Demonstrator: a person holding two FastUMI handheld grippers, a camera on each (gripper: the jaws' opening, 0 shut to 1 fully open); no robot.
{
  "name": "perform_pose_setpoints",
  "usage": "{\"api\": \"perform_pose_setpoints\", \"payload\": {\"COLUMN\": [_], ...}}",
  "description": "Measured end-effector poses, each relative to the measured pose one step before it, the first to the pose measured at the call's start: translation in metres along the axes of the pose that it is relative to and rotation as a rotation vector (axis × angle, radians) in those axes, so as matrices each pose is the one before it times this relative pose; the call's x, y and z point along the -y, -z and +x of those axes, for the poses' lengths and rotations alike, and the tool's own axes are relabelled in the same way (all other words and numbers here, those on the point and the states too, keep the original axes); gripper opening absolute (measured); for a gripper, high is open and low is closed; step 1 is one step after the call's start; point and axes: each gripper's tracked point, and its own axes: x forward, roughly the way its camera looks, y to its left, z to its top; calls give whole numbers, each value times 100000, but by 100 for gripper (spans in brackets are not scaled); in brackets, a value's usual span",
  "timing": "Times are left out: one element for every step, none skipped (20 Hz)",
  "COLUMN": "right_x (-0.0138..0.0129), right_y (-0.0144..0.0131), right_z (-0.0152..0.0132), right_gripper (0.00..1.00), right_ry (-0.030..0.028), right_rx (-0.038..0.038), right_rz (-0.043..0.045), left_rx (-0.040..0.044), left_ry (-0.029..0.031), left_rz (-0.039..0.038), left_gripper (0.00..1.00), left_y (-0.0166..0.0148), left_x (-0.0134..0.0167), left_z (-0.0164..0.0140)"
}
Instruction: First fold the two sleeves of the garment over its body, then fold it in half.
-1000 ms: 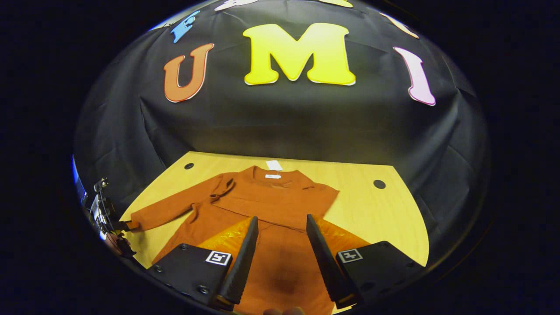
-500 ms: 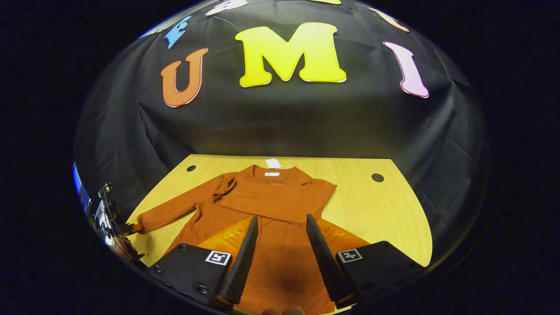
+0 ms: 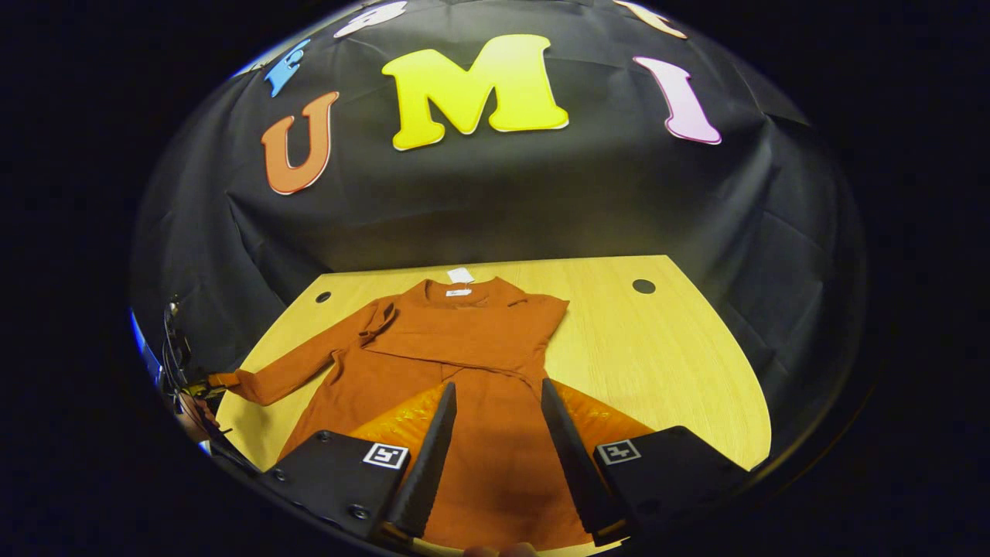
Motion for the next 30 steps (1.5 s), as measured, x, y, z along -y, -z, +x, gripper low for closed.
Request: {"api": "perform_pose_setpoints", "payload": {"right_x": [524,500,358,117,172,454,555,382,556,539,531,574,639,734,831,894,871,850,904,925,1047,1070,918,953,883,868,984,862,820,973], "right_y": [-48,-189,-45,-106,-39,-3,119,3,91,45,39,-170,-166,-230,-18,-11,50,9,189,123,208,-51,80,96,65,54,101,-12,103,-32], "right_z": [-262,-223,-176,-149,-69,-281,-337,-291,-230,-240,-316,-352,-396,-337,-421,-431,-518,-392,-484,-313,-338,-422,-392,-200,-196,-296,-412,-434,-575,-453], "right_gripper": [73,73,73,73,73,73,73,73,73,73,73,73,74,74,74,74,74,74,74,74,74,74,74,74,73,73,73,73,73,74], "right_ry": [500,387,288,185,48,165,-91,83,453,567,497,754,823,1402,1601,1709,1620,1776,1804,1933,2133,1890,2159,2053,1723,1866,1699,1798,1978,1990], "right_rx": [811,958,960,934,775,629,426,249,148,125,273,685,881,979,887,591,748,523,385,88,15,221,203,220,186,-48,38,173,100,-308], "right_rz": [572,492,-179,-315,-528,-208,533,1186,1128,793,344,123,-59,50,36,159,544,737,1106,1368,1601,1317,1583,1250,1061,536,299,226,369,260], "left_rx": [1300,1214,1801,1607,1698,1654,1419,1257,852,1059,1282,1485,1475,1260,1555,1492,1705,1005,851,-132,-502,-1803,-1826,-1920,-1960,-1265,-2516,-3009,-2961,-2276], "left_ry": [1568,1926,2048,1999,1758,1751,1520,1160,1846,1506,1943,1914,1998,2466,1823,2190,2692,3717,3681,4028,3763,2555,3195,3212,2633,2268,2056,1561,798,-1117], "left_rz": [2486,2917,3583,2897,2617,2191,1748,1810,2900,2768,2195,2018,2188,2538,3471,4212,4321,3950,3774,3426,3316,3054,2784,2536,2125,1904,868,545,1145,2206], "left_gripper": [3,3,3,3,3,3,4,4,3,4,3,4,4,3,4,4,3,4,3,3,3,3,3,3,3,3,3,3,4,4], "left_y": [-1239,-1005,-1294,-1329,-1228,-1302,-1275,-1167,-1165,-1220,-1370,-1609,-1464,-1338,-1313,-1178,-1148,-984,-564,-475,-72,143,344,250,435,285,531,718,730,640], "left_x": [997,1096,1302,1382,1218,1355,1049,1189,1143,1052,1324,1356,1203,1551,1407,1781,2065,2422,2481,2582,2870,2572,2640,2636,2389,2157,1899,1947,1730,1243], "left_z": [-134,-139,-273,35,47,173,315,331,259,282,503,451,513,545,485,748,669,627,760,698,756,938,947,986,1115,1005,1273,1190,1183,1093]}}
